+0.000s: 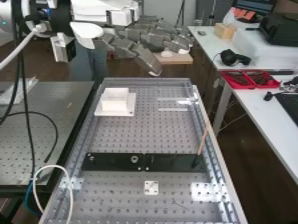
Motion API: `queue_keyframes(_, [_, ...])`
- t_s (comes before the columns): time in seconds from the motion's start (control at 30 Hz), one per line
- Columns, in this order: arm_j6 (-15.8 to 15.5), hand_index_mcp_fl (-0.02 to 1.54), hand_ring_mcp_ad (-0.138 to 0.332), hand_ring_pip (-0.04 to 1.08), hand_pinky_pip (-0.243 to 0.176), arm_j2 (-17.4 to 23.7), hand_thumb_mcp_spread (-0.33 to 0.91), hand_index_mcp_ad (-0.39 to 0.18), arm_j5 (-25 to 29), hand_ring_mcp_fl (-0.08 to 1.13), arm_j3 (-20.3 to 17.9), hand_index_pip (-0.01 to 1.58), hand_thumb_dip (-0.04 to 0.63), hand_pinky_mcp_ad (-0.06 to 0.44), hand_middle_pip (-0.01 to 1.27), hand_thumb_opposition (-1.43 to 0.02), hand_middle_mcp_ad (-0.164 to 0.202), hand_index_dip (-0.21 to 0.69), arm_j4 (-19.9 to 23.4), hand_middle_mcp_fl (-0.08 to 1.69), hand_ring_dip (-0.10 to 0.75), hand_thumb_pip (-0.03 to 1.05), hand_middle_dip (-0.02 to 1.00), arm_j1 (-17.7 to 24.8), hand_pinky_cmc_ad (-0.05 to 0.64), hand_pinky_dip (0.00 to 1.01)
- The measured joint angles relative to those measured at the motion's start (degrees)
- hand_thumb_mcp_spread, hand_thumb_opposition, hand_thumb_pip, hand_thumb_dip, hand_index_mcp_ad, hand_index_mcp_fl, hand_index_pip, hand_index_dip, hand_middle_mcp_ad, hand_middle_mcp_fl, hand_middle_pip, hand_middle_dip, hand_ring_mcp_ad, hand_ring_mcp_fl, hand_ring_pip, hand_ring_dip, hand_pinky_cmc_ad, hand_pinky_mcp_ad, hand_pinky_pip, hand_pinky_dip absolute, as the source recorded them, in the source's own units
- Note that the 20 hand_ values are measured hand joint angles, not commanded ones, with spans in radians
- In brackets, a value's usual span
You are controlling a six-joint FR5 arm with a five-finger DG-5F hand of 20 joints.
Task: Grab the larger nut and place it in the white container
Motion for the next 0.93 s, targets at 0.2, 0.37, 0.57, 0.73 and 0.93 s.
queue_keyframes(0.2, [-0.45, 0.05, 0.162, 0.09, -0.105, 0.18, 0.19, -0.138, -0.11, 0.0, 0.13, 0.35, 0.204, 0.314, 0.14, -0.82, 0.073, -0.148, -0.05, 0.01, 0.15, 0.68, 0.25, 0.54, 0.379, 0.7])
queue_keyframes(0.37, [-0.17, 0.05, 0.162, 0.09, -0.105, -0.09, 0.19, -0.138, -0.53, 0.0, 0.75, 0.35, 0.204, 0.311, 0.14, -0.83, 0.075, -0.148, -0.29, 0.01, 0.15, 0.68, 0.25, 0.69, 0.379, 0.7])
queue_keyframes(0.57, [-0.29, 0.05, 0.162, 0.09, -0.105, -0.51, 0.19, -0.138, -1.17, 0.0, 1.14, 0.35, 0.204, 0.311, 0.14, -0.83, 0.075, -0.148, -0.91, 0.05, 0.15, 0.68, 0.25, 0.86, 0.377, 0.7])
queue_keyframes(0.73, [-1.07, 0.05, 0.162, 0.09, -0.105, -0.48, 0.19, -0.138, -1.12, 0.0, 1.34, 0.35, 0.204, 0.314, 0.14, -0.83, 0.075, -0.148, -1.31, 0.05, 0.147, 0.68, 0.25, 1.06, 0.379, 0.7])
queue_keyframes(0.93, [-1.72, 0.05, 0.162, 0.09, -0.105, -0.26, 0.19, -0.138, -0.88, 0.0, 1.59, 0.35, 0.204, 0.311, 0.14, -0.83, 0.075, -0.148, -1.63, 0.05, 0.15, 0.68, 0.25, 1.36, 0.379, 0.7])
